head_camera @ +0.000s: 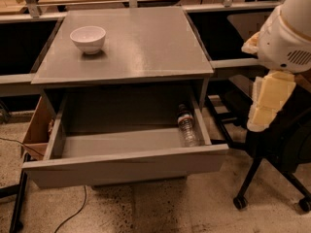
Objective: Pick water bottle from top drawer and place on counter
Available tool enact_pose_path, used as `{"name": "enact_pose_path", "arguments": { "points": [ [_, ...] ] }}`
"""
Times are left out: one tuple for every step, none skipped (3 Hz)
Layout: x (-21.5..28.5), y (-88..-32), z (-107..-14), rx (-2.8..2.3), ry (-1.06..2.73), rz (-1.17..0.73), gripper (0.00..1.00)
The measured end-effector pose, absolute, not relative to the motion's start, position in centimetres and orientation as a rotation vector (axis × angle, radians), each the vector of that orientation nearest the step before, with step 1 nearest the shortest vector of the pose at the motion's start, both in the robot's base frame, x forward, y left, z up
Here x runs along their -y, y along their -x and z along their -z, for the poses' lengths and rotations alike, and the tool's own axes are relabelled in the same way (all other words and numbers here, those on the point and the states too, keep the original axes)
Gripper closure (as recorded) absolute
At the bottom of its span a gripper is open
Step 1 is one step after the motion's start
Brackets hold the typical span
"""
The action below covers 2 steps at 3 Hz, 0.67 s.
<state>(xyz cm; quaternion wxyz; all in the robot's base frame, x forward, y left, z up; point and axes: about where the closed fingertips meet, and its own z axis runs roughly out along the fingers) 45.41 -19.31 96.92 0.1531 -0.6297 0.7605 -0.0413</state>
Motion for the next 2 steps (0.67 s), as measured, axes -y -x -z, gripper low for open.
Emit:
{"name": "enact_pose_path", "arguments": {
  "points": [
    [16.4, -47.6, -95.5, -2.123, 1.914, 0.131, 0.00],
    [13.6, -49.7, -93.4, -2.057, 2.034, 0.144, 0.00]
  ]
}}
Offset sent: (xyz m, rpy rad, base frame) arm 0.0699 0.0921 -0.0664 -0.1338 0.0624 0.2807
